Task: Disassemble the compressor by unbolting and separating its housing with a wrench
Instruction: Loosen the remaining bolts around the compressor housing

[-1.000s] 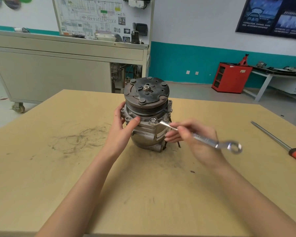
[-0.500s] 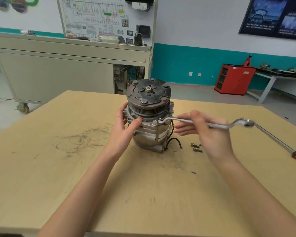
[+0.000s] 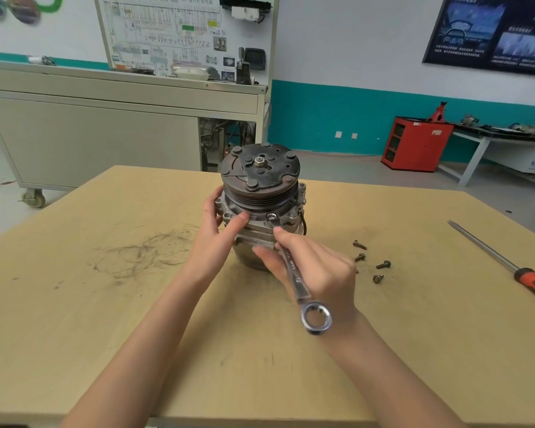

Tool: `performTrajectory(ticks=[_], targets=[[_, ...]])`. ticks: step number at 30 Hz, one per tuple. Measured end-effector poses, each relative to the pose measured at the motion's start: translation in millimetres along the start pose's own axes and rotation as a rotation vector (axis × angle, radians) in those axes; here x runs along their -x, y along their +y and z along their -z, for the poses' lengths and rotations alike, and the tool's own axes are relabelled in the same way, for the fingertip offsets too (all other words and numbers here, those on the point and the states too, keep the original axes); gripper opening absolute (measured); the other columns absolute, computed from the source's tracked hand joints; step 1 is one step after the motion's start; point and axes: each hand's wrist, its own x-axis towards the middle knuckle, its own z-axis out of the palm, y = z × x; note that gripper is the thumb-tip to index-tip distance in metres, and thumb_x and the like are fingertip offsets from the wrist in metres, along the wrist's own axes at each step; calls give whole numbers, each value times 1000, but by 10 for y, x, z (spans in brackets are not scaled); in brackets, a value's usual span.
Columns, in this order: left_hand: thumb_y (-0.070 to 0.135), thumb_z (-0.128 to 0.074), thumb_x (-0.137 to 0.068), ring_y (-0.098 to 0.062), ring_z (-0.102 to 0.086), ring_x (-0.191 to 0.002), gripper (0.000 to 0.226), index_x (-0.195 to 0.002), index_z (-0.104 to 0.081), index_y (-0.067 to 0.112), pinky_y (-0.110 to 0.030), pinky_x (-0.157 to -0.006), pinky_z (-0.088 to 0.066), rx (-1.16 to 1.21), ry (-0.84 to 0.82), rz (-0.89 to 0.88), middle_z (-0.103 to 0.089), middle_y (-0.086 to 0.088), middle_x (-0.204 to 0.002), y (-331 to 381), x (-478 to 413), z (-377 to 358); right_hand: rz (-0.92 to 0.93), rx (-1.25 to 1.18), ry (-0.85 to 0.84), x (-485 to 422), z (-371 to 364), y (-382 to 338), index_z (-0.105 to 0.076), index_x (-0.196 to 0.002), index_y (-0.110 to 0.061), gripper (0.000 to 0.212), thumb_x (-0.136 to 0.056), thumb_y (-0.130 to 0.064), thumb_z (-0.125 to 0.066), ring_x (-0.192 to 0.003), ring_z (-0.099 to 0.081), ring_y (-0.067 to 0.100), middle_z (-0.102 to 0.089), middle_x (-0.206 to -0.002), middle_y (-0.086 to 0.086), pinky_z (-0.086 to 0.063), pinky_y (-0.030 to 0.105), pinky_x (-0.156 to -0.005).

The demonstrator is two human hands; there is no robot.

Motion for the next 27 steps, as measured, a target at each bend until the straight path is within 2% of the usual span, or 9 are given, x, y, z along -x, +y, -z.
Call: performTrajectory(ticks=[3,8,10,13,16,22,25,27], targets=[[28,-61,-92,-5,-47,-126,63,-146,-28,29,-16,-96,-39,14,-7,4,-48,3,-140,-7,-4,8,-32,67,-22,3,-7,-76,-72,-72,-1,46,-94,-37,-55,-43,-58,16,-63,-54,3,-43,27,-35],[24,-59,-94,2,-49,-120,58,-145,-30,31,-6,-86,-41,-3,2,3,-49,4,-138,-20,-15,4,-81,165,-94,23,18,-193,-70,-71,-6,37,-94,-31,-55,-42,-55,14,-58,-52,0,-40,25,-35],[31,-62,-90,0,-51,-119,63,-144,-30,32,-5,-85,-42,3,-2,8,-51,5,-136,-11,-11,5,-110,174,-132,6,36,-235,-69,-71,-8,32,-91,-30,-58,-42,-54,13,-58,-52,-2,-39,24,-35],[43,-60,-79,-3,-51,-120,68,-140,-31,38,-16,-96,-43,16,-3,15,-52,8,-134,6,-3,7,-133,191,-190,-41,24,-309,-67,-71,-10,28,-89,-30,-59,-41,-52,12,-57,-53,-2,-37,24,-35],[43,-61,-78,-9,-52,-121,65,-136,-32,42,-32,-104,-43,35,-7,21,-52,9,-133,4,0,6,-135,270,-234,-58,-25,-415,-70,-75,-9,28,-89,-31,-58,-43,-52,11,-55,-53,-3,-33,22,-38],[44,-60,-80,-2,-52,-118,66,-139,-30,40,-18,-92,-44,9,-11,18,-51,10,-134,6,4,14,-255,204,-157,6,3,-409,-70,-76,-7,19,-88,-19,-61,-46,-58,11,-62,-58,-1,-43,23,-38],[31,-60,-92,3,-54,-113,55,-138,-30,39,-11,-86,-45,4,-6,7,-53,7,-132,-11,-5,6,-245,262,-198,23,-37,-473,-71,-79,-8,17,-88,-16,-60,-47,-58,12,-61,-57,-1,-42,23,-39],[26,-58,-95,3,-54,-114,53,-139,-30,37,-11,-88,-44,10,-5,3,-53,6,-132,-18,-8,12,-276,264,-186,-5,-81,-510,-69,-75,-9,16,-87,-15,-60,-45,-55,13,-58,-55,-2,-40,24,-38]])
